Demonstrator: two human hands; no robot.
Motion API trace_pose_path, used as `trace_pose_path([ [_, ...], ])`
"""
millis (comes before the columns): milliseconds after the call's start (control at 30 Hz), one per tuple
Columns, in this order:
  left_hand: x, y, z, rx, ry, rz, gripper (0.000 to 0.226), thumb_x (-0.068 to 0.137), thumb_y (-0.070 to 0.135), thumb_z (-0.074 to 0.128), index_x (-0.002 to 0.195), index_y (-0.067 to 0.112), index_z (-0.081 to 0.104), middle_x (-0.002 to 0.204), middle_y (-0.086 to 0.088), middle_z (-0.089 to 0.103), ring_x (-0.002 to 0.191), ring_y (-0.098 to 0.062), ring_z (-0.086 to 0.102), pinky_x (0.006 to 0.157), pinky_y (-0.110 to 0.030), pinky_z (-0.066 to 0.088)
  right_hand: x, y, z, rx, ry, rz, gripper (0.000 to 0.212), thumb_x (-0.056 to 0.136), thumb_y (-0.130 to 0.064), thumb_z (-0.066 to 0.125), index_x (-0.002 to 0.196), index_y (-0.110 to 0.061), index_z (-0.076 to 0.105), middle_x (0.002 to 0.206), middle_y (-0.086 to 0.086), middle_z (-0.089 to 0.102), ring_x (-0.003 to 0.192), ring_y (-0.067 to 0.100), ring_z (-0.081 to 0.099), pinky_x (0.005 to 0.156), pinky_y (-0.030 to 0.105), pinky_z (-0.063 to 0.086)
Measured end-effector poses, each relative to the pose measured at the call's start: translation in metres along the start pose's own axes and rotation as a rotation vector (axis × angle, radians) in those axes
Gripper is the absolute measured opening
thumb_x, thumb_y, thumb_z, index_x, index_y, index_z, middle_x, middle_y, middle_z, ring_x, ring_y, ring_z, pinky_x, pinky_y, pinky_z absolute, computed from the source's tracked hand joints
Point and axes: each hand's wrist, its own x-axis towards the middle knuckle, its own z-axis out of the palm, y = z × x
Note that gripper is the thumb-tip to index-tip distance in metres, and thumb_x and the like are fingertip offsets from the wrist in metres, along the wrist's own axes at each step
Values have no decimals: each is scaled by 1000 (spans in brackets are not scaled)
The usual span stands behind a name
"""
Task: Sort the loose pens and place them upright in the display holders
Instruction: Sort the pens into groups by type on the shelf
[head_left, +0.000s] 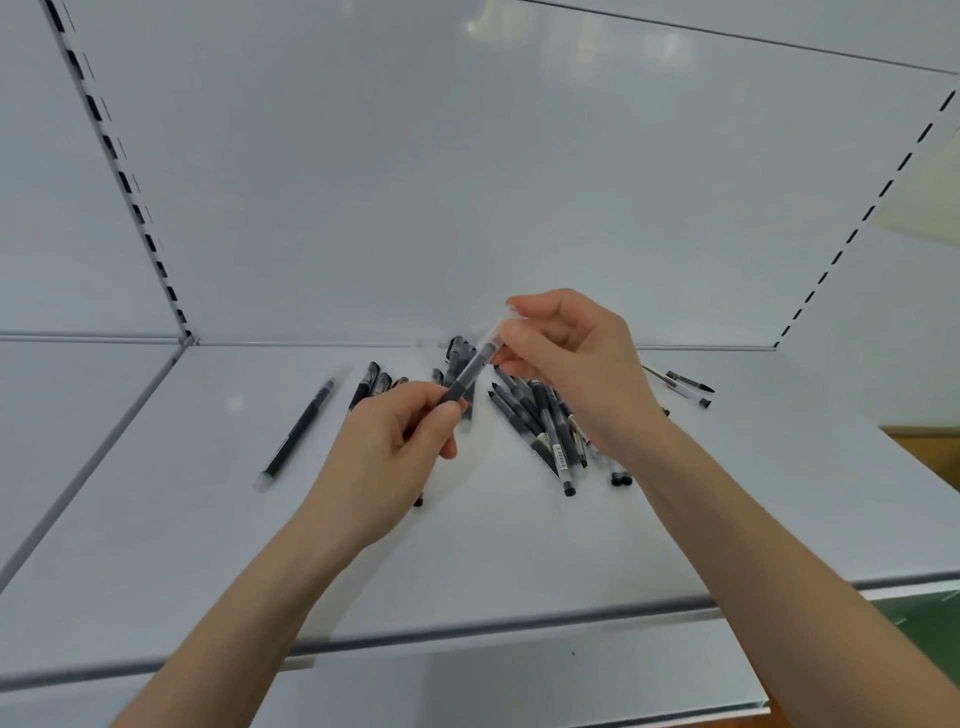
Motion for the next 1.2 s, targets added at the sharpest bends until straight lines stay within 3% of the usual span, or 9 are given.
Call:
trace_pose_path([
  [167,1,-6,-2,81,77,-5,19,90,14,50,78,7,64,57,5,57,46,-4,42,48,-12,34,3,9,8,-10,-15,10,13,87,-2,58,91,-15,60,75,4,69,66,8,67,69,18,56],
  [333,14,-24,-27,504,242,39,20,90,17,51,76,8,60,71,-10,55,61,-11,41,58,-10,32,25,25,5,-111,-58,108,15,89,-8,58,104,-10,60,83,4,69,72,8,68,74,18,57],
  [400,19,-36,-40,630,277,-38,21,91,13,46,79,2,60,76,-11,46,66,-21,42,55,-19,28,38,33,-2,-280,-19,97,16,88,-9,59,104,-9,61,79,3,68,69,8,66,72,20,56],
  [467,20,-46,-48,736,252,-147,19,90,3,43,89,-7,58,83,-14,40,72,-31,45,63,-27,31,51,42,-10,-569,-9,58,14,87,-12,60,100,-8,65,80,2,66,73,13,62,75,23,50],
  [567,18,-52,-50,833,217,-208,19,87,-5,40,97,-8,56,89,-19,42,76,-35,48,66,-40,36,65,51,-15,-861,-35,21,16,87,-14,59,98,-5,67,90,2,64,82,10,54,75,16,38],
  [667,18,-50,-48,910,197,-209,25,88,-1,41,109,-3,54,102,-23,52,93,-38,51,74,-41,39,73,55,-13,-932,-75,16,15,86,-11,57,94,-3,68,98,9,69,81,12,53,73,17,38],
  [767,17,-45,-44,934,209,-177,22,89,6,43,105,-2,55,94,-19,51,91,-34,48,71,-39,37,79,58,-7,-969,-123,2,15,87,-10,56,93,-3,68,98,10,69,80,12,52,66,18,39],
  [1000,18,-22,-6,776,85,48,24,91,27,47,98,9,62,98,-6,56,96,-25,52,72,-28,32,89,61,-1,-1072,-132,20,19,86,-8,54,93,4,66,102,17,68,97,30,62,82,32,47],
  [1200,56,-13,29,932,-49,60,32,92,36,46,100,8,57,104,-9,55,99,-28,53,69,-29,33,97,70,-8,-1126,-126,129,23,85,-12,57,94,7,67,99,22,69,94,35,63,82,37,51],
])
